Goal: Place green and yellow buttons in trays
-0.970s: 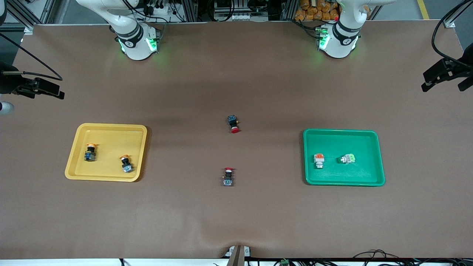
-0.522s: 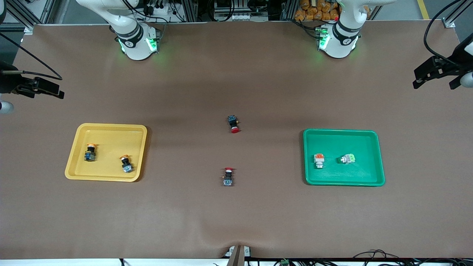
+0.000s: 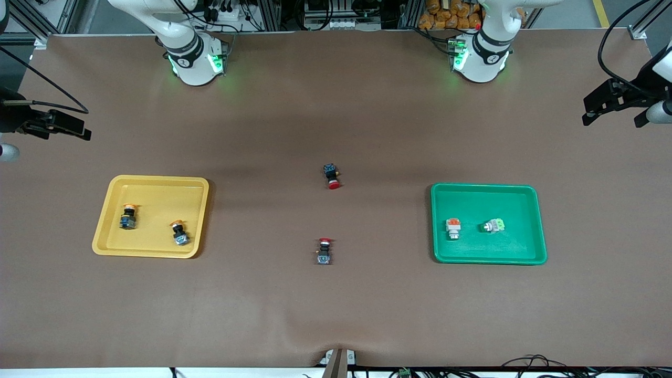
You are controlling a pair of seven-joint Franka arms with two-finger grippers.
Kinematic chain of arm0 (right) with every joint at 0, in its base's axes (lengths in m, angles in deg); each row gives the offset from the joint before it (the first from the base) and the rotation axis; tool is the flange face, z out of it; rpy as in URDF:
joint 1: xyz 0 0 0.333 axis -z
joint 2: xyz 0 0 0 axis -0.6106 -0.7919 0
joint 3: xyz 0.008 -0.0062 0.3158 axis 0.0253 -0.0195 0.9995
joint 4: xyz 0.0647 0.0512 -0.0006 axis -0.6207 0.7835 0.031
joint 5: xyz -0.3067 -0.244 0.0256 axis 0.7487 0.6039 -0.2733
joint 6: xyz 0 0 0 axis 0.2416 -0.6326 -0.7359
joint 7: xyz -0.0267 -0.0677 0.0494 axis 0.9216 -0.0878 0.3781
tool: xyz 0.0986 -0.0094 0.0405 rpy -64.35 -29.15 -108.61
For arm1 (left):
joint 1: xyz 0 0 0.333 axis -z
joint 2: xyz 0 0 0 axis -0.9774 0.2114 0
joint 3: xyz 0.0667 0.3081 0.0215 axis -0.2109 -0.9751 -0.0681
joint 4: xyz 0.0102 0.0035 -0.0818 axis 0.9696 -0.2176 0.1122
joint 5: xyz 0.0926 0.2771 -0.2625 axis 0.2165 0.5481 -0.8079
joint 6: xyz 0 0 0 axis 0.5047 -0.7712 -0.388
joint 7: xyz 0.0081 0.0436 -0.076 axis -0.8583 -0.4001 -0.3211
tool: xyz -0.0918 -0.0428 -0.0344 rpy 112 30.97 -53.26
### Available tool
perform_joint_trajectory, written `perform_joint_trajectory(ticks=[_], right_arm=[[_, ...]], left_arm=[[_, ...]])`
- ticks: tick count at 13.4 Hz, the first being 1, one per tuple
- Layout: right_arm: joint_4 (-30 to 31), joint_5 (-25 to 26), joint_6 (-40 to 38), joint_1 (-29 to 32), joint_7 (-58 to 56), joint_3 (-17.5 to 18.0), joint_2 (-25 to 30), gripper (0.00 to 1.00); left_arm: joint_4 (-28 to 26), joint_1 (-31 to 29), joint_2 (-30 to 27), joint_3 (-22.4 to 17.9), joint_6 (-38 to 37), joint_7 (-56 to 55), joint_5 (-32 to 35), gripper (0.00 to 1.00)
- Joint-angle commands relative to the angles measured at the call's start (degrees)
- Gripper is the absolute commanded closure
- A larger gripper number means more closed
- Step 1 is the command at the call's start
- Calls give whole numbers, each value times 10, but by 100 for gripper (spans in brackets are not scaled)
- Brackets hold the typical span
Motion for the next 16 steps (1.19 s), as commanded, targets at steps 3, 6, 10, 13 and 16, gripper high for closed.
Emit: perform_joint_trajectory(ticks=[3,6,10,13,16], right_arm=[[1,3,-2,3,10,3,7,0],[2,4,-2,3,10,3,7,0],[2,4,-1,2,10,3,7,0],[3,4,-1,2,10,3,7,0],[5,4,-1,2,10,3,7,0]], left_arm=[[7,-7,-1,1,-10,11,-9,0],[8,-13,2,1,-10,8,-10,0],[8,-10,5,1,-10,1,-10,0],[8,-14,5,1,-10,4,-12,0],[9,-14,7,-1,-10,4,-27,0]])
